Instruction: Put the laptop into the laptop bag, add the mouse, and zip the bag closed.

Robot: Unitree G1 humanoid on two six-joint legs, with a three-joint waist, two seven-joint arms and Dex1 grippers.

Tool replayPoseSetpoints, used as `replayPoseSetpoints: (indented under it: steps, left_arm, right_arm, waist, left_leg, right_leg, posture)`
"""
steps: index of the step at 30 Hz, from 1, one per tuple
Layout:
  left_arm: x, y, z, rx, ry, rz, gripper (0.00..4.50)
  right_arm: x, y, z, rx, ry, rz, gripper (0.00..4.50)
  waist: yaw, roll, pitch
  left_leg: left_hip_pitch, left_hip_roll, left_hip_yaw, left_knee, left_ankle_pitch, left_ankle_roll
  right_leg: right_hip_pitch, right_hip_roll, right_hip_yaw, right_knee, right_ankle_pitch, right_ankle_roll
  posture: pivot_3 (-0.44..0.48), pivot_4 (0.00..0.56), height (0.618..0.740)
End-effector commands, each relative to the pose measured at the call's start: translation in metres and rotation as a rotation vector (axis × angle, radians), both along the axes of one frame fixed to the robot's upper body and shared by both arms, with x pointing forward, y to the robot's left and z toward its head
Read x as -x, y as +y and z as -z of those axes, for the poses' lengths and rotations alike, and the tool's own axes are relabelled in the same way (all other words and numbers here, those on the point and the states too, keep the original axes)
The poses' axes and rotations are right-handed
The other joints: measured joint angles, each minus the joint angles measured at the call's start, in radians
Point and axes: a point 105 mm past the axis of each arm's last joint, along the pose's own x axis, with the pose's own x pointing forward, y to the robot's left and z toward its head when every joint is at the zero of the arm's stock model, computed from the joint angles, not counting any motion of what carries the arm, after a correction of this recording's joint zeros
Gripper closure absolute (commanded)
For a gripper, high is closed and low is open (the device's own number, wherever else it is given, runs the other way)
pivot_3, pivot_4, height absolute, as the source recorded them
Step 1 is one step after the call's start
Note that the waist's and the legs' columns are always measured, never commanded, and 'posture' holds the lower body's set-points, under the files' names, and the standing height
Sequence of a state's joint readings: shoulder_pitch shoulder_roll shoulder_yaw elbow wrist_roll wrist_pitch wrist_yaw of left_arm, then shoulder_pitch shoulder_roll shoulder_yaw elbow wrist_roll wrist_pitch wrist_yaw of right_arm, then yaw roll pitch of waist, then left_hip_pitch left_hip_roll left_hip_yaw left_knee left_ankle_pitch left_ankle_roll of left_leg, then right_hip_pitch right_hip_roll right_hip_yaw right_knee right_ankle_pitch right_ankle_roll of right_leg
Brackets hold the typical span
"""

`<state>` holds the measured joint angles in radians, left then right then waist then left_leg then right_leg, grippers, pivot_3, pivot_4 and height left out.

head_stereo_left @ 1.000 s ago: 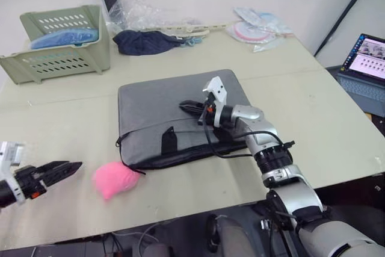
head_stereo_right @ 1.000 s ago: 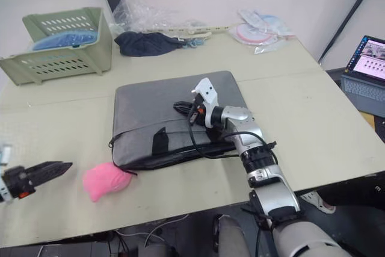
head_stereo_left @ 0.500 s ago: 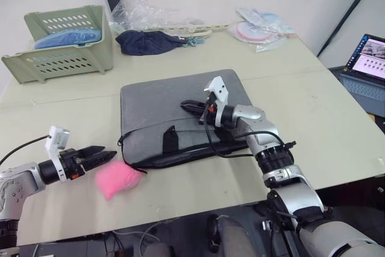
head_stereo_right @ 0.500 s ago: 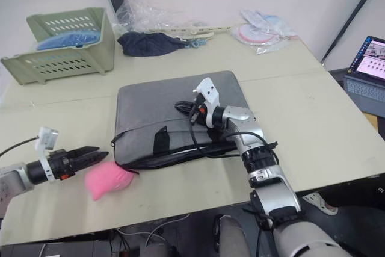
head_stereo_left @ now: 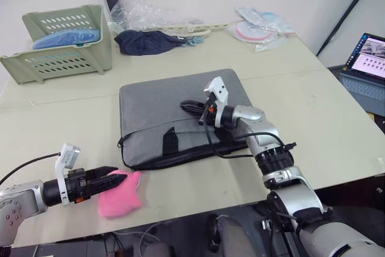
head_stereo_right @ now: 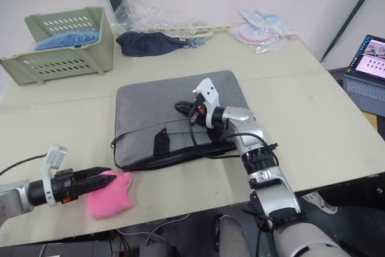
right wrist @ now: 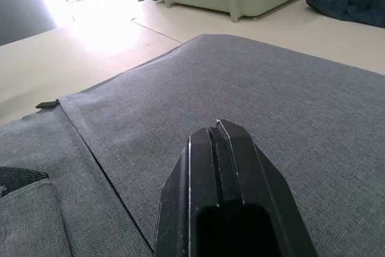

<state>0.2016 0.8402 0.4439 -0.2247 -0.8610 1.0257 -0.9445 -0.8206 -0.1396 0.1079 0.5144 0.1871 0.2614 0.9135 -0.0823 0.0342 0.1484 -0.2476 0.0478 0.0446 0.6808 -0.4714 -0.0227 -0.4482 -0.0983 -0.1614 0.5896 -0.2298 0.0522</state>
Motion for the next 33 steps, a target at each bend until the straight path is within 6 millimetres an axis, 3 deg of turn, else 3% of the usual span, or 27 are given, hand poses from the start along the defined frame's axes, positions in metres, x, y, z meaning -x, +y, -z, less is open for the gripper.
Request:
replayPoseSetpoints:
  steps: [1,14,16,17,18,19,24,30,33]
  left_arm:
    - [0.017,-0.017,0.003,0.029,0.07,0.07,0.09]
    - [0.02,-0.017,0.002,0.057,0.096,0.06,0.09]
    - [0.02,-0.018,0.001,0.067,0.1,0.061,1.07]
    - [0.02,-0.018,0.001,0.073,0.101,0.061,1.19]
    - [0.021,-0.018,0.001,0.079,0.106,0.064,2.05]
    - [0.021,-0.019,0.001,0.083,0.109,0.066,2.05]
    - [0.027,-0.017,0.004,0.076,0.149,0.083,4.32]
    - [0.023,-0.02,0.0,0.108,0.141,0.09,4.46]
    - [0.022,-0.03,0.003,0.11,0.143,0.137,4.46]
  right_arm:
    - [0.005,-0.003,0.042,0.06,0.148,0.016,4.5]
    - [0.007,-0.001,0.043,0.064,0.152,0.007,4.5]
    - [0.006,-0.001,0.043,0.064,0.151,0.007,4.5]
    - [0.006,-0.001,0.043,0.064,0.151,0.007,4.5]
    - [0.006,-0.001,0.043,0.064,0.151,0.007,4.5]
    - [0.007,-0.001,0.043,0.064,0.151,0.007,4.5]
    - [0.006,-0.002,0.044,0.065,0.151,0.01,4.5]
    - [0.005,-0.001,0.043,0.065,0.152,0.01,4.5]
    - [0.005,0.001,0.044,0.065,0.153,0.008,4.5]
  waist:
    - [0.0,0.0,0.0]
    - [0.001,0.0,0.0]
    - [0.0,0.0,0.0]
    - [0.001,0.0,0.0]
    - [0.001,-0.001,0.0]
    - [0.001,-0.001,0.0]
    - [0.0,-0.001,0.0]
    - [0.0,-0.001,0.0]
    - [0.0,-0.001,0.0]
  left_leg:
    - [0.0,0.0,0.0,0.0,0.0,0.0]
    - [-0.001,0.0,-0.001,0.0,0.0,0.0]
    - [-0.001,0.0,-0.001,0.0,0.0,0.0]
    - [-0.001,0.0,-0.001,0.0,0.0,0.0]
    - [-0.001,0.0,-0.001,0.0,0.0,0.0]
    - [-0.001,0.0,-0.001,0.0,0.0,0.0]
    - [-0.001,0.0,-0.001,0.0,0.0,0.0]
    - [-0.001,0.0,-0.001,0.0,0.0,0.0]
    - [-0.001,0.0,-0.001,0.0,0.0,0.0]
  right_leg:
    - [0.0,0.0,0.0,0.0,0.0,0.0]
    - [0.0,0.001,0.0,0.0,0.0,0.0]
    - [0.0,0.001,0.0,0.0,0.0,0.0]
    - [0.0,0.001,0.0,0.0,0.0,0.0]
    - [0.0,0.002,0.0,0.0,0.0,0.0]
    - [0.0,0.002,0.0,0.0,0.0,0.0]
    - [0.0,0.002,0.0,0.0,0.0,0.0]
    - [0.0,0.002,0.0,0.0,0.0,0.0]
    - [0.0,0.002,0.0,0.0,0.0,0.0]
  posture:
    - [0.0,0.15,0.74]
    - [0.0,0.15,0.74]
    - [0.0,0.15,0.74]
    - [0.0,0.15,0.74]
    - [0.0,0.15,0.74]
    - [0.0,0.15,0.74]
    - [0.0,0.15,0.74]
    - [0.0,0.15,0.74]
    - [0.0,0.15,0.74]
